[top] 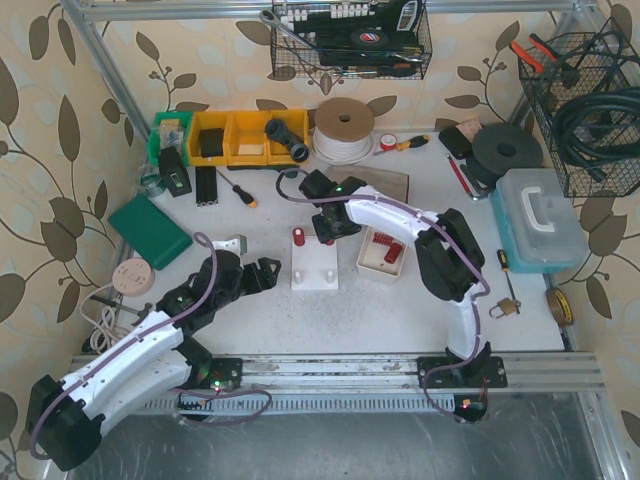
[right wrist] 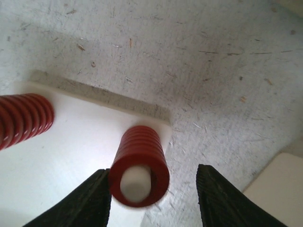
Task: Install the large spring
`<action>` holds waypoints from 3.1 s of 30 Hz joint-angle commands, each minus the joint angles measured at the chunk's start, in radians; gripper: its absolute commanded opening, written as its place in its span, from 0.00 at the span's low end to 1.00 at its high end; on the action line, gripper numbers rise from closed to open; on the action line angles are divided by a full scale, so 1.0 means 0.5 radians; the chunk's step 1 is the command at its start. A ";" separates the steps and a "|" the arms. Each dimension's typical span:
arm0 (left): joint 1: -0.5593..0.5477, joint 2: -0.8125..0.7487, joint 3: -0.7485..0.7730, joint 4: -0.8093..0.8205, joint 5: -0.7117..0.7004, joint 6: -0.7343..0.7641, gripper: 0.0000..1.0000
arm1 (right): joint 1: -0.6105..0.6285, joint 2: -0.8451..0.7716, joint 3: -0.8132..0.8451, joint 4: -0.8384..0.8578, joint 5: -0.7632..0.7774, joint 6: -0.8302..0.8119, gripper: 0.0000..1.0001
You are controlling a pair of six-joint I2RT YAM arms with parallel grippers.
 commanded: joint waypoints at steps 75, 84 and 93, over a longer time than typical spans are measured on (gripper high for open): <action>-0.013 -0.200 -0.034 0.077 -0.007 0.027 0.90 | -0.566 -0.603 -1.201 0.343 0.226 0.563 0.37; -0.013 -0.187 -0.026 0.075 -0.005 0.027 0.90 | -0.541 -0.638 -1.177 0.324 0.225 0.535 0.00; -0.013 -0.163 0.011 0.033 0.013 0.027 0.90 | -0.471 -0.879 -1.173 0.223 0.128 0.340 0.00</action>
